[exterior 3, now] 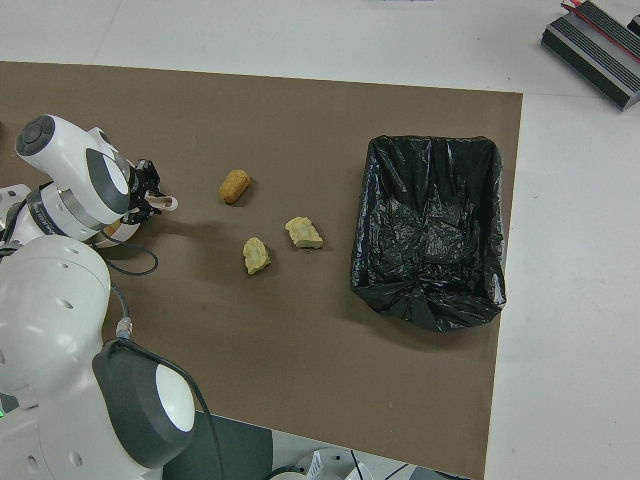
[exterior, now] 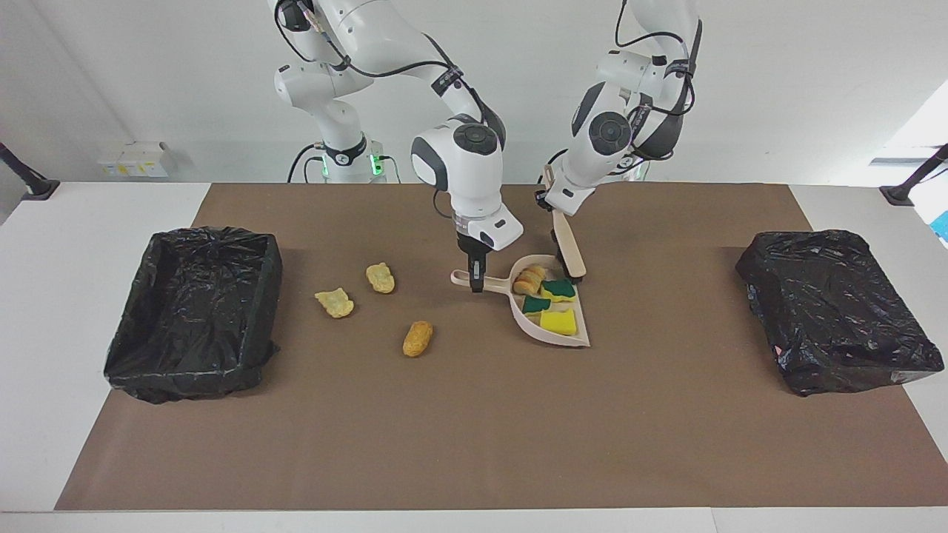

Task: Sweep and dump trash in bin
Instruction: 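Sweep sponges and scraps into the dustpan held by the right gripper, then carry the loaded dustpan with the right gripper over the trash bag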

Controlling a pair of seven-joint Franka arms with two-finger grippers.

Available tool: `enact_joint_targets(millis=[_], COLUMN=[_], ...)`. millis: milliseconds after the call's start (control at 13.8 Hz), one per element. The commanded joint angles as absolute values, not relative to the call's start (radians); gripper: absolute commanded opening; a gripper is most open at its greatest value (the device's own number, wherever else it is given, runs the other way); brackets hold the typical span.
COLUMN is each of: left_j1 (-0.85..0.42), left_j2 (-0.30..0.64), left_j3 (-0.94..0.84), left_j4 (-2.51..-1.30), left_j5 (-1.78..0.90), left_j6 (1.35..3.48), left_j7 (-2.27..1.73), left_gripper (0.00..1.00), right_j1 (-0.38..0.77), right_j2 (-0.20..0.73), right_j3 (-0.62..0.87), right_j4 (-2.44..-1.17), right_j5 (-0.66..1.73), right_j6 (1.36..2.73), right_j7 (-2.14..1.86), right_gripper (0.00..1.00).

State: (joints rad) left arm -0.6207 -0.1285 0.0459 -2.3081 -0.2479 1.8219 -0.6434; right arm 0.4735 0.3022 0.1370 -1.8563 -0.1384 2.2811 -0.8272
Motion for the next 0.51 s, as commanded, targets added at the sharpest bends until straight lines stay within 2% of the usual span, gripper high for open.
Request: enact_joint_targets(millis=[0, 291, 436], left_j1=[-0.624, -0.626, -0.634], left_j2=[-0.172, -0.186, -0.187], left_j3=[0.049, 0.046, 0.041], left_j4=[-2.309, -2.31, -2.313], left_j5=[-0.224, -0.222, -0.204], left_j6=[1.766, 1.746, 1.778], left_j7=[-0.666, -0.655, -0.666], left_gripper=[0.0, 0.0, 0.0], right_j1=[0.445, 0.419, 0.379], right_j2=[0.281, 0.247, 0.212], right_j3=[0.147, 0.149, 0.149], right_j4=[-1.858, -1.85, -1.844], right_j5=[-0.123, -0.121, -0.042], right_j6=[2.298, 2.232, 2.185], right_j7=[-0.811, -0.827, -0.88], right_gripper=[0.0, 0.0, 0.0])
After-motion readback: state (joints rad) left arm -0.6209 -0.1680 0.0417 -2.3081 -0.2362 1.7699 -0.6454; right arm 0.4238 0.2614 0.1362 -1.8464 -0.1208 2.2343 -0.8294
